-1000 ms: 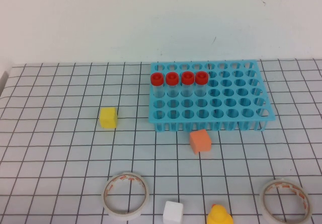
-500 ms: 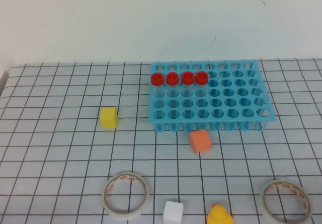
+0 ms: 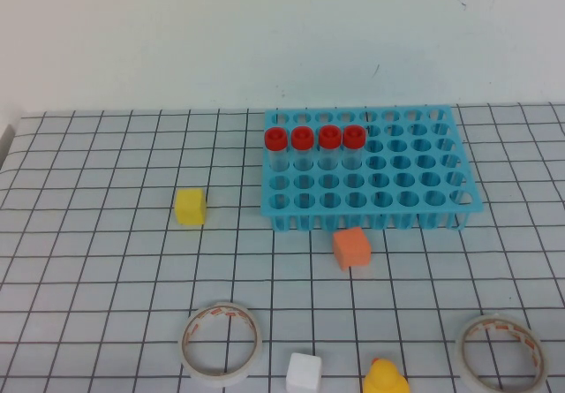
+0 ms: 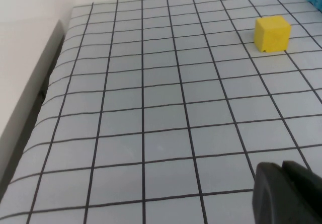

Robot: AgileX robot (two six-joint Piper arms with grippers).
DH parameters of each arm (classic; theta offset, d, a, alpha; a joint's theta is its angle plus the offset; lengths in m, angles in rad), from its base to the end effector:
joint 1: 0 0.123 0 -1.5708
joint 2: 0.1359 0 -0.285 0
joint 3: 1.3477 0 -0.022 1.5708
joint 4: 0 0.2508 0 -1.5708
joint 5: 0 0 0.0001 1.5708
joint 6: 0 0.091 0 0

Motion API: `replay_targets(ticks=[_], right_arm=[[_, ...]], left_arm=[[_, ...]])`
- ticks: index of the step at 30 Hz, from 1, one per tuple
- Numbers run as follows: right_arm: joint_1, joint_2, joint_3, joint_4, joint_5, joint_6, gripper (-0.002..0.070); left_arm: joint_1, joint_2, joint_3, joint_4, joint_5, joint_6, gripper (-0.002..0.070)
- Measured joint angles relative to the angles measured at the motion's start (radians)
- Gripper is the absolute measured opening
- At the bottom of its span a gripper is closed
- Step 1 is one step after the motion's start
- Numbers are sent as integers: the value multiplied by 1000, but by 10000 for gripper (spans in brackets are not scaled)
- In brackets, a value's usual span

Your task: Place the test tubes

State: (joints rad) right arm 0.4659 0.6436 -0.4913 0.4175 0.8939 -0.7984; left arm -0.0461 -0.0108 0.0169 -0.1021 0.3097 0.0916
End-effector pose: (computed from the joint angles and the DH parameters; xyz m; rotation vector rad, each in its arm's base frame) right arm 0.0778 0.0713 0.2605 -1.2879 2.0922 0.3720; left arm 0.0538 -0.0053 0.1802 0.0586 1.7973 -0.0649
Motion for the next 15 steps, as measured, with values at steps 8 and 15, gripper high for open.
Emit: replay_targets(ticks=[8,15], right_arm=[[0,0,0,0,0,0,-1],[0,0,0,0,0,0,-1]], left_arm=[[0,-2,0,-35,0,83,0],[0,-2,0,-33,0,34,0]])
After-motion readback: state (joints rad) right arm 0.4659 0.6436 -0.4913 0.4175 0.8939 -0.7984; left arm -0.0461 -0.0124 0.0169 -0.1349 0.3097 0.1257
